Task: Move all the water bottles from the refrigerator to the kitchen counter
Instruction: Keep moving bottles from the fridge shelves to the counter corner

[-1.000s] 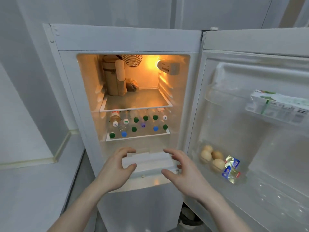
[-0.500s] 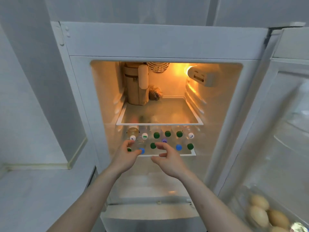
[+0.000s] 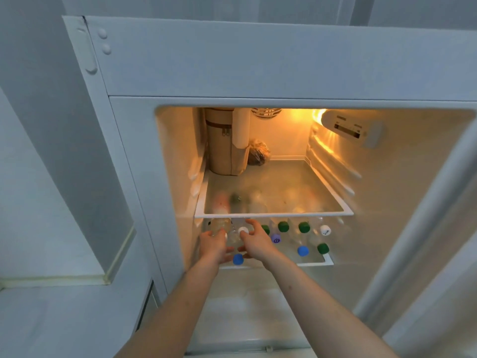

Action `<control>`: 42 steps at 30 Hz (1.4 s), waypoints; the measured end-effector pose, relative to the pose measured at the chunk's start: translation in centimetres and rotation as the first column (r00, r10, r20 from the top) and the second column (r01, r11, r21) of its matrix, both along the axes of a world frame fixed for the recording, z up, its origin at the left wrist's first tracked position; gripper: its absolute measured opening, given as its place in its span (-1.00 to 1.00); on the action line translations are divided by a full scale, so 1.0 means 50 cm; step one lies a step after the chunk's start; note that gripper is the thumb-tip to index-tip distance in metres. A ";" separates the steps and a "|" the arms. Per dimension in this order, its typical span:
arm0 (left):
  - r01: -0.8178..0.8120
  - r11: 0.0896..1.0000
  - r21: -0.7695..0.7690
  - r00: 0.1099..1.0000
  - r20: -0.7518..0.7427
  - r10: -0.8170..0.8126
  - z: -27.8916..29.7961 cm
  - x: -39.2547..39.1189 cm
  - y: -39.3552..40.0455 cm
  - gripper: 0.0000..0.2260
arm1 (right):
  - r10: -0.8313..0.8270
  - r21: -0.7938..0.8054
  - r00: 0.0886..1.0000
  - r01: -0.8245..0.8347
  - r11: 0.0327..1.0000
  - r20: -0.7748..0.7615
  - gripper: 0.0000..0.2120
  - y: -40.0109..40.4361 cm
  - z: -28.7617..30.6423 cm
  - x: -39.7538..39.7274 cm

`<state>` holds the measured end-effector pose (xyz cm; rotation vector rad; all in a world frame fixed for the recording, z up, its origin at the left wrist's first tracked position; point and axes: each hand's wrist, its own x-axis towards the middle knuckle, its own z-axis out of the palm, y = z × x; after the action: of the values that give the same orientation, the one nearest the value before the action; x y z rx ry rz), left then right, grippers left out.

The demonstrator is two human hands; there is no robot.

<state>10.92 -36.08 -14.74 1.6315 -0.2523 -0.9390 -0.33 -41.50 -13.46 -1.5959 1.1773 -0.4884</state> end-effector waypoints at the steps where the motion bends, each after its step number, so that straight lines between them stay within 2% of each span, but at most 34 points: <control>1: -0.020 1.000 -0.011 1.000 -0.023 0.020 -0.003 0.005 -0.007 -0.65 | 0.005 0.011 1.000 -0.006 1.000 0.008 -0.59 -0.005 0.003 0.006; 5: -0.063 0.998 -0.030 0.998 -0.030 0.062 -0.009 0.009 -0.024 -0.59 | 0.014 0.067 1.000 -0.015 0.998 0.021 -0.76 -0.021 -0.002 0.020; 11: -0.046 0.997 -0.070 0.994 0.099 0.053 -0.026 0.010 -0.020 -0.59 | -0.007 0.033 1.000 0.007 0.999 0.002 -0.85 -0.020 -0.012 0.025; 15: -0.049 0.994 -0.092 0.982 0.176 0.065 -0.031 0.010 -0.012 -0.55 | -0.008 -0.056 1.000 0.009 0.998 0.021 -0.88 -0.015 -0.017 0.017; 19: -0.091 0.982 -0.165 0.973 0.195 0.123 -0.031 -0.003 0.003 -0.67 | -0.012 -0.194 0.999 0.022 0.981 0.053 -0.83 -0.017 -0.022 0.007; 23: -0.122 0.961 -0.248 0.947 0.262 0.188 -0.012 -0.028 0.034 -0.70 | -0.118 -0.314 0.977 0.171 0.934 0.180 -0.84 -0.010 -0.038 -0.003; 28: -0.180 0.913 -0.365 0.924 0.256 0.285 0.005 -0.055 0.086 -0.65 | -0.176 -0.343 0.928 0.291 0.893 0.329 -0.97 0.020 -0.031 -0.038; 31: -0.205 0.910 -0.360 0.925 0.234 0.301 0.005 -0.074 0.122 -0.67 | -0.193 -0.307 0.895 0.330 0.892 0.402 -0.86 0.067 -0.020 -0.066; 33: -0.205 0.908 -0.366 0.916 0.256 0.310 0.009 -0.095 0.153 -0.71 | -0.196 -0.268 0.876 0.337 0.903 0.440 -0.81 0.096 -0.026 -0.089; 39: -0.201 0.905 -0.376 0.905 0.283 0.319 0.043 -0.200 0.275 -0.74 | -0.139 -0.267 0.863 0.298 0.916 0.486 -0.83 0.174 -0.019 -0.178; 42: -0.184 0.915 -0.360 0.880 0.354 0.317 0.068 -0.243 0.352 -0.72 | -0.076 -0.353 0.876 0.270 0.896 0.476 -0.91 0.202 -0.004 -0.234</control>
<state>-1.22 -18.47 -11.36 1.4983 -0.4380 -0.3266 -12.05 -31.40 -13.65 -1.6005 0.8959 -1.2302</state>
